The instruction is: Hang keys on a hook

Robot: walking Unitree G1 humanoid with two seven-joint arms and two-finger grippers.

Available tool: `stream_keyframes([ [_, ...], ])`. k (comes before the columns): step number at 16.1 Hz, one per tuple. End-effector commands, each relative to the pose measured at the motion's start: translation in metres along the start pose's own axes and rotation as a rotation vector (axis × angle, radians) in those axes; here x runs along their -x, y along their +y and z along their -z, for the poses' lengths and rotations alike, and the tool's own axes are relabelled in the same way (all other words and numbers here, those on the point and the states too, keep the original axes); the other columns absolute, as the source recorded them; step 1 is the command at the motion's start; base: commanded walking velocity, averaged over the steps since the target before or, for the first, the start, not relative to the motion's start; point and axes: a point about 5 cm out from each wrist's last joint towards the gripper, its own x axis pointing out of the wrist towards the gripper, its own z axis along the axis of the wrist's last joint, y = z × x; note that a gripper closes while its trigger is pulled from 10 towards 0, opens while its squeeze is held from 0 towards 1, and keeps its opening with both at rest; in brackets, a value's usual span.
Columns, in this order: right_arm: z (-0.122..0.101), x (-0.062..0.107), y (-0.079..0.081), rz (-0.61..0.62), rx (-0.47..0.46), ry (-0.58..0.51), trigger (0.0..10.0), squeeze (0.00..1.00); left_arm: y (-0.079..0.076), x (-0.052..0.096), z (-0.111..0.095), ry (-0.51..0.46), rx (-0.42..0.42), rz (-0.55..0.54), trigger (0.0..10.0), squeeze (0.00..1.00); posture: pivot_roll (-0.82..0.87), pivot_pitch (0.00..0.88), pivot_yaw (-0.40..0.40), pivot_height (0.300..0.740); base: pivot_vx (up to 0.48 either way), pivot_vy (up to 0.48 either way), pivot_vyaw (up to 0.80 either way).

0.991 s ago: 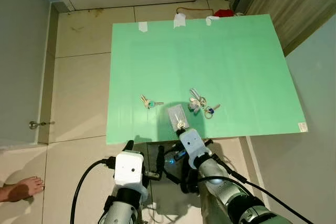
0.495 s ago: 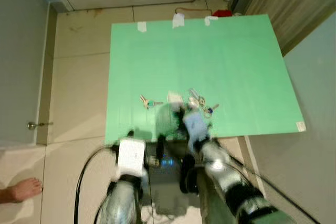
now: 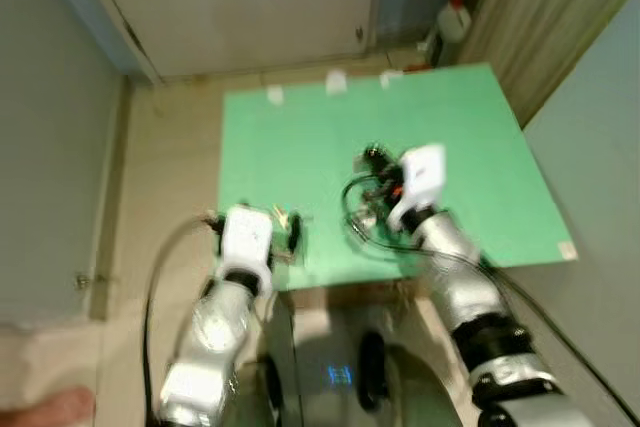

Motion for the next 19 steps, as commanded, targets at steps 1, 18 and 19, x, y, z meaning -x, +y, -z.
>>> stream_keyframes([
  [1,-0.008,-0.002,0.0,-0.026,-0.025,-0.015,0.0,0.0,0.003,0.0,0.008,0.034,0.005,0.001,10.0,0.0,-0.1,0.042,0.06,0.74,0.0,0.0,0.0],
  [18,0.028,0.112,-0.03,0.241,0.119,0.118,0.0,0.0,0.035,0.038,-0.006,-0.011,0.075,-0.069,10.0,0.0,-0.2,0.0,0.119,0.74,0.0,0.0,0.0],
  [19,0.028,0.108,-0.029,0.244,0.112,0.112,0.0,0.0,0.034,0.035,-0.007,-0.015,0.07,-0.065,10.0,0.0,-0.2,0.0,0.123,0.74,0.0,0.0,0.0],
])
